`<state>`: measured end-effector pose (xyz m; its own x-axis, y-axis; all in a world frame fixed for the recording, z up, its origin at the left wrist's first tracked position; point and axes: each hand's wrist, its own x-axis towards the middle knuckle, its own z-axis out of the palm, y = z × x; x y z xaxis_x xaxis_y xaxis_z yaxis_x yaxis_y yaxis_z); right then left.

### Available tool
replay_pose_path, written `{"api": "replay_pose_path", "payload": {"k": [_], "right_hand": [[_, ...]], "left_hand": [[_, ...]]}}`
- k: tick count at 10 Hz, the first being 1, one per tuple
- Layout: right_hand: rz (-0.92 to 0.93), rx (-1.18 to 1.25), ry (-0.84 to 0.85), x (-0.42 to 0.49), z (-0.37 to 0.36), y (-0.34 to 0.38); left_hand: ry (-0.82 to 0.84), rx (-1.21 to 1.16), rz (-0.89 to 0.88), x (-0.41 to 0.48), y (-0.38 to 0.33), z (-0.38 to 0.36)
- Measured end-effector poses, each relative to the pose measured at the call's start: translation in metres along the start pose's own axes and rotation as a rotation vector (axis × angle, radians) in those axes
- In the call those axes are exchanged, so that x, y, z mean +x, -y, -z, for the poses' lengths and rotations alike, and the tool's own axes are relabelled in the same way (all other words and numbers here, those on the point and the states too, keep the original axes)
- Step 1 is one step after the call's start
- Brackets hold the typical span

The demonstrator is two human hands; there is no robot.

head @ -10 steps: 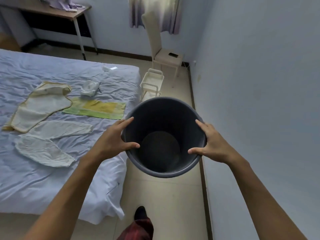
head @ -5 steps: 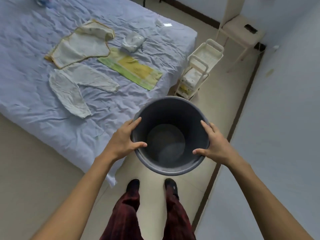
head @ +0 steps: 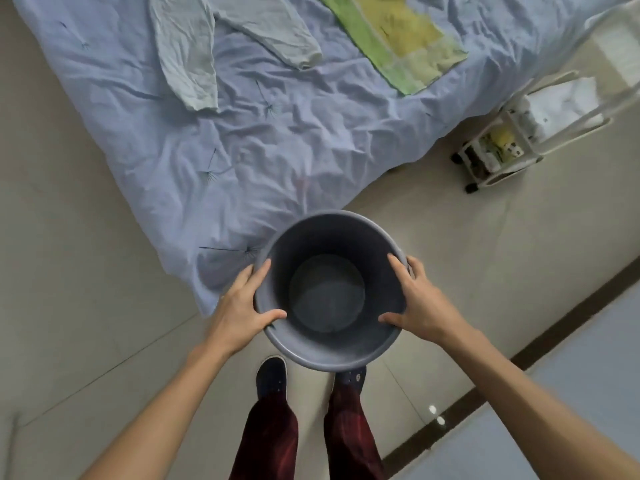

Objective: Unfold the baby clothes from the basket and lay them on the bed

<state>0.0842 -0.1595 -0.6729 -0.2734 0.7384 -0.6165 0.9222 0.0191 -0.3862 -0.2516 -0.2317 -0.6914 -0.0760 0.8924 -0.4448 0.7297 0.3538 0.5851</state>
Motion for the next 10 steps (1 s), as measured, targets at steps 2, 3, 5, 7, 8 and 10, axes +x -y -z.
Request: {"api": "replay_pose_path", "payload": {"k": [2, 3, 5, 7, 8, 10], "right_hand": [[0.028, -0.077, 0.057, 0.093, -0.118, -0.041], [0.029, -0.096, 0.076, 0.124, -0.162, -0.057], [0.05, -0.114, 0.094, 0.164, -0.207, -0.068], [0.077, -0.116, 0.055, 0.181, -0.222, -0.059], [0.086, -0.14, 0.06, 0.185, -0.224, -0.054], [0.069, -0.088, 0.111, 0.167, -0.199, -0.04]], "left_hand": [[-0.004, -0.033, 0.073, 0.033, 0.101, -0.098], [-0.011, -0.009, 0.121, 0.047, 0.137, -0.134], [-0.008, -0.005, 0.161, 0.068, 0.18, -0.171], [0.038, -0.004, 0.176, 0.079, 0.196, -0.17], [0.069, 0.022, 0.175, 0.082, 0.2, -0.165], [0.057, 0.042, 0.136, 0.072, 0.187, -0.141]]}}
